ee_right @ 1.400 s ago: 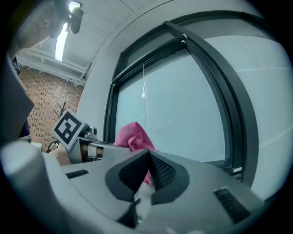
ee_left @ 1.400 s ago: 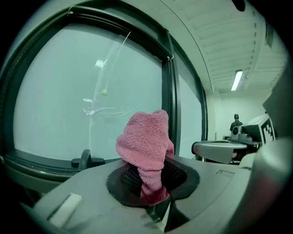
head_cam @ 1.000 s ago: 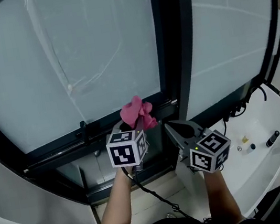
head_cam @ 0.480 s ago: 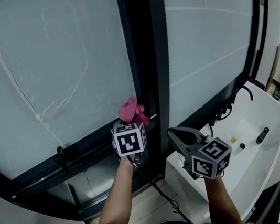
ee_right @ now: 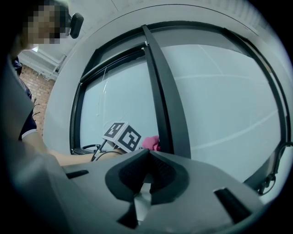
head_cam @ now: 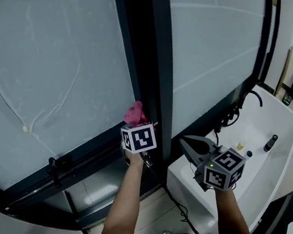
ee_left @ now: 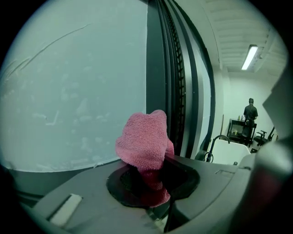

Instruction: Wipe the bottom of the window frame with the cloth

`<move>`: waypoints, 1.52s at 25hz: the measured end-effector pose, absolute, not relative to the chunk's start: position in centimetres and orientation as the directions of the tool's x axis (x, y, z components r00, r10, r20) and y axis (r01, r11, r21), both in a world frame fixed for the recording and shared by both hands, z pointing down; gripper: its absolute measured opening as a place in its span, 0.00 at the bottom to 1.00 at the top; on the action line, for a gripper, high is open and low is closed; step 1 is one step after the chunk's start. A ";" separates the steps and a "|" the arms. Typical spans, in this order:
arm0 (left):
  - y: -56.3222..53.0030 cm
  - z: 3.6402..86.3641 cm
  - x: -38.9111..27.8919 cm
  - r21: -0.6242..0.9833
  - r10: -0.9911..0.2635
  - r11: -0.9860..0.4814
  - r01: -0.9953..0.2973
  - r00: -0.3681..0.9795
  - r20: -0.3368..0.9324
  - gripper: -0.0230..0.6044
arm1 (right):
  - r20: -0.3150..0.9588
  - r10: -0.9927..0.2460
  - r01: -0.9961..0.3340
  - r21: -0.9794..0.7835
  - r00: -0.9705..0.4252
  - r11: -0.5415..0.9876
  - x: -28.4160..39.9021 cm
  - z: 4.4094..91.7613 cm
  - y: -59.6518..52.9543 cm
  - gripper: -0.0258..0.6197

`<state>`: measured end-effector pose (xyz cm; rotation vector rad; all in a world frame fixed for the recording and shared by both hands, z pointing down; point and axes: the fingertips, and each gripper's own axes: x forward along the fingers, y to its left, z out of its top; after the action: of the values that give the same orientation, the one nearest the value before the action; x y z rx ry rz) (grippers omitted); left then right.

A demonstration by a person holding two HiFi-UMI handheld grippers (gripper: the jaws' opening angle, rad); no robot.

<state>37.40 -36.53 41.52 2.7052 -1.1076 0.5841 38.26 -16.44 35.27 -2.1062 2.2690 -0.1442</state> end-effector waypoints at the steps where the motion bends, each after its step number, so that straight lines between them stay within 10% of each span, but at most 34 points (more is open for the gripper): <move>1: -36.7 41.5 37.5 -0.014 -0.646 -0.708 -0.706 0.640 0.416 0.17 | 0.031 -0.997 -0.992 -0.100 -0.075 0.072 38.4 35.3 -16.4 0.04; 15: -38.3 41.8 35.7 -0.094 -0.658 -0.698 -0.710 0.583 0.477 0.17 | 0.007 -0.993 -0.986 -0.123 -0.117 0.116 37.1 35.0 -17.3 0.04; 38: -43.9 42.0 14.1 -0.119 -0.801 -0.442 -0.889 0.332 0.498 0.16 | -0.005 -0.916 -0.908 -0.128 -0.401 0.398 23.5 34.6 -24.5 0.04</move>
<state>14.11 -43.87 41.96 2.4163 -1.5508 0.7463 23.47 -24.52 34.64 -1.6759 2.5644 -0.1609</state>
